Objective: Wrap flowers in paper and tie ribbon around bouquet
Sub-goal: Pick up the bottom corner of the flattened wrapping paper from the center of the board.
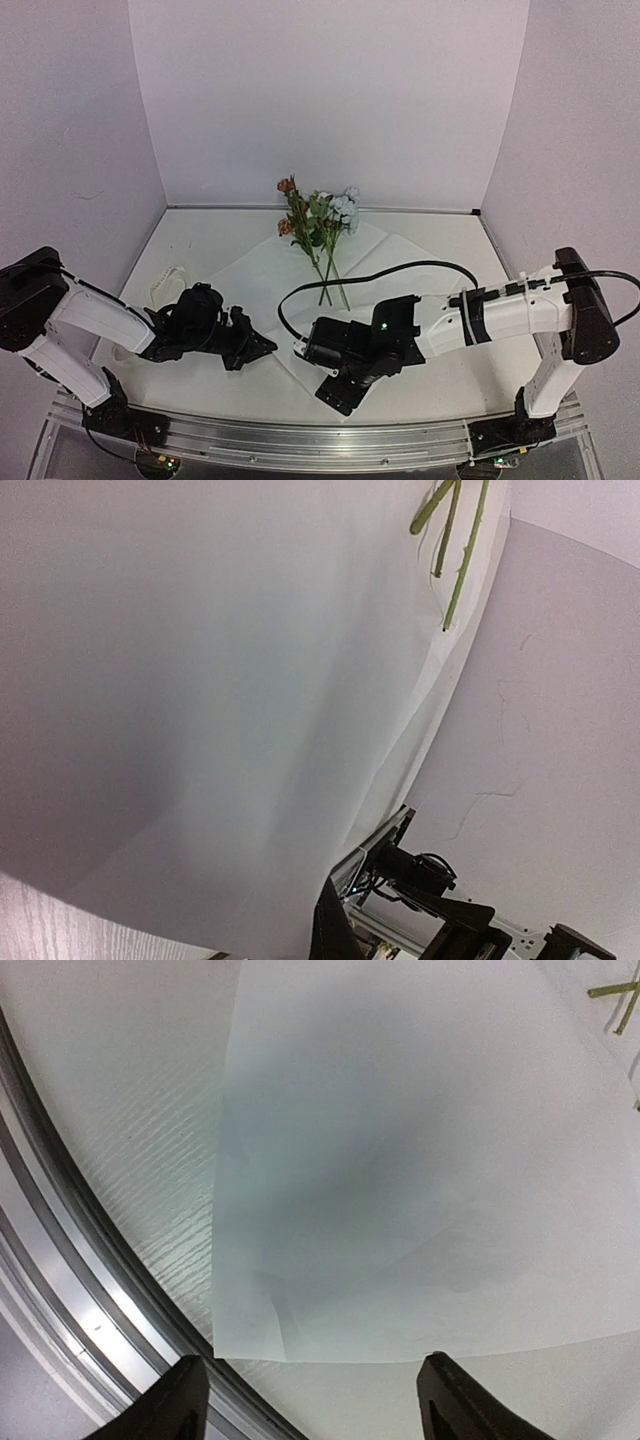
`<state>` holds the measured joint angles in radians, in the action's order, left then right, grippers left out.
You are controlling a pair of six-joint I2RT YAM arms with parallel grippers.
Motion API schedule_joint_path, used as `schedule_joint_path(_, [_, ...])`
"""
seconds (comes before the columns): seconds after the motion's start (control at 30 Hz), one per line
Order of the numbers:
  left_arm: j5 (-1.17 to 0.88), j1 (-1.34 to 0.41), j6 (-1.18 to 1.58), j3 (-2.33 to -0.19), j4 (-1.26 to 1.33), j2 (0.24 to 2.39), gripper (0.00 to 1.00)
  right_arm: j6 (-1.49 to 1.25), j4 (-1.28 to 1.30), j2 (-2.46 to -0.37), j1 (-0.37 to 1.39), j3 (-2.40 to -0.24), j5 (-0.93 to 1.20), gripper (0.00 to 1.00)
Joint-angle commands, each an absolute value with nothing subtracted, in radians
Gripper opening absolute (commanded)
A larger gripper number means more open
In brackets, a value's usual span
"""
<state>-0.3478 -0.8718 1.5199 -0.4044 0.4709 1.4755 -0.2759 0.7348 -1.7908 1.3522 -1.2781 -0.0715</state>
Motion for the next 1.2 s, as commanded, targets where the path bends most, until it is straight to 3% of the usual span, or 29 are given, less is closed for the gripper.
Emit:
schedule_joint_path(0.0, [-0.420,-0.873,1.611,-0.420,0.492,1.444,0.00,-0.209,0.783,-1.776,1.417,-1.291,-0.210,0.82])
schedule_joint_path(0.17, [-0.444,-0.856,1.680,-0.390,0.544,1.413,0.00,-0.164,0.794,-1.811,1.468,-1.314,-0.311,0.89])
schedule_joint_path(0.4, [-0.460,-0.820,1.675,-0.374,0.481,1.332,0.00,-0.132,0.798,-1.846,1.509,-1.325,-0.390,0.90])
schedule_joint_path(0.63, [-0.453,-0.811,1.662,-0.361,0.440,1.291,0.00,-0.086,0.811,-1.889,1.548,-1.357,-0.528,0.76])
schedule_joint_path(0.9, [-0.438,-0.808,1.663,-0.342,0.413,1.249,0.00,-0.062,0.816,-1.892,1.588,-1.366,-0.580,0.72])
schedule_joint_path(1.03, [-0.435,-0.807,1.663,-0.332,0.401,1.234,0.00,-0.061,0.816,-1.891,1.588,-1.357,-0.573,0.49])
schedule_joint_path(1.17, [-0.433,-0.807,1.660,-0.318,0.391,1.220,0.00,-0.045,0.820,-1.891,1.588,-1.370,-0.535,0.07])
